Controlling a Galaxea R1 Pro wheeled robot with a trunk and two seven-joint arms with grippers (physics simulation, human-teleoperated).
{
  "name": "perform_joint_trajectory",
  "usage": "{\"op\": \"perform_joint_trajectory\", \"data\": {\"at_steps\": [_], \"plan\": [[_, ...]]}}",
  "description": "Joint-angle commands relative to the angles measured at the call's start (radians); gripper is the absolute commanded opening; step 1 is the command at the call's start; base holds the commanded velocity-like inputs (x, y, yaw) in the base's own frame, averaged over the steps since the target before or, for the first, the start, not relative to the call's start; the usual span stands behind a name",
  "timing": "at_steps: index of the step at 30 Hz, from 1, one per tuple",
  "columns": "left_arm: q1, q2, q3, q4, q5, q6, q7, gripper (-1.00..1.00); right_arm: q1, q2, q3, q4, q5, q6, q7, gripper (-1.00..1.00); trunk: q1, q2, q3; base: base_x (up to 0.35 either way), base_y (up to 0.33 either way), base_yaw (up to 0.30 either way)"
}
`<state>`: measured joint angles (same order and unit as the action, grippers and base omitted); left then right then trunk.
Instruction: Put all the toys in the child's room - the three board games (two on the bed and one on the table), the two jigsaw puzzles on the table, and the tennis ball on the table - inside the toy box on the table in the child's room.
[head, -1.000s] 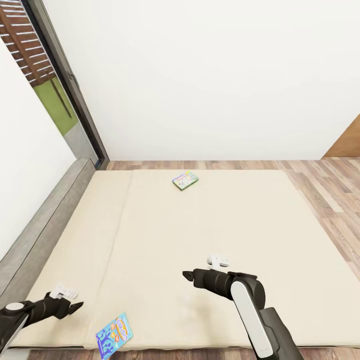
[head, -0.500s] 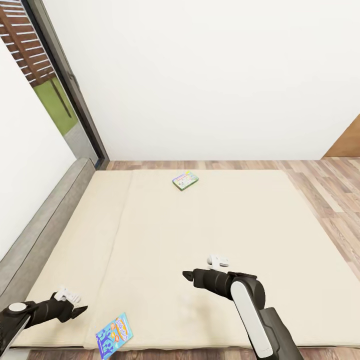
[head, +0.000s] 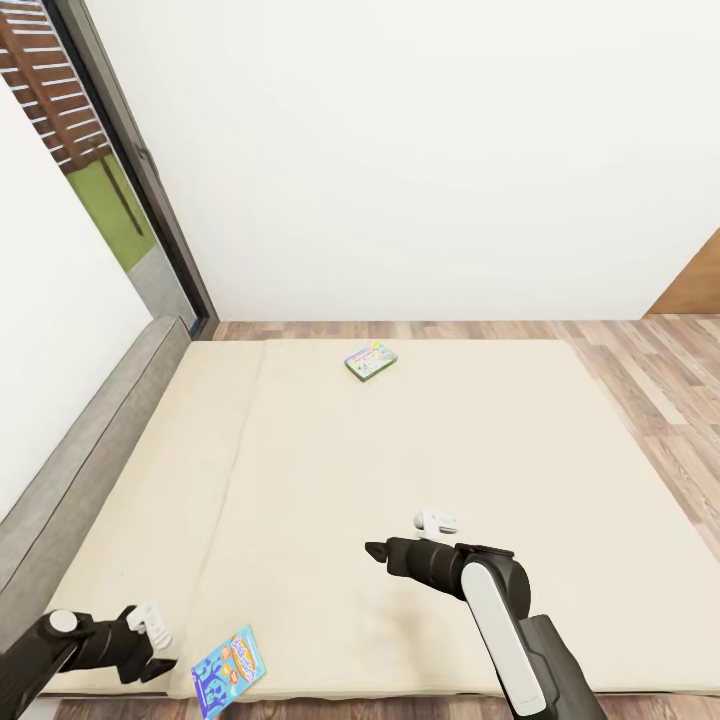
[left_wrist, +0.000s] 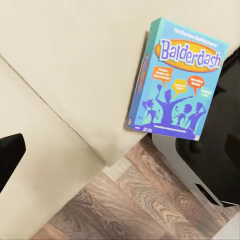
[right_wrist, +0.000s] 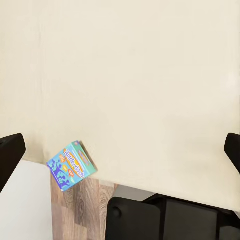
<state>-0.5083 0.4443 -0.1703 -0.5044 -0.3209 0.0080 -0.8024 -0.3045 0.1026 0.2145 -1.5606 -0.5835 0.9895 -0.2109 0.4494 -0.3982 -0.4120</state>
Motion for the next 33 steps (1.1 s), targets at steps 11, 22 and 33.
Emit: {"op": "perform_joint_trajectory", "data": {"at_steps": [11,22,33], "plan": [[0.001,-0.004,-0.016,0.042,-0.079,-0.001,0.04,1.0,-0.001,0.0,0.0,-0.001,-0.01,0.003,-0.011,1.0,0.001,-0.002,-0.002,0.0,0.0,0.0],[0.001,-0.097,-0.035,0.095,-0.182,0.006,0.191,1.0,-0.001,0.0,0.001,-0.003,-0.01,0.008,-0.01,1.0,0.001,-0.002,-0.002,0.0,0.0,0.0],[0.001,-0.109,-0.03,0.098,-0.192,0.012,0.214,1.0,-0.001,0.001,0.008,-0.015,-0.01,0.017,-0.01,1.0,0.001,-0.002,-0.002,0.0,0.0,0.0]]}}
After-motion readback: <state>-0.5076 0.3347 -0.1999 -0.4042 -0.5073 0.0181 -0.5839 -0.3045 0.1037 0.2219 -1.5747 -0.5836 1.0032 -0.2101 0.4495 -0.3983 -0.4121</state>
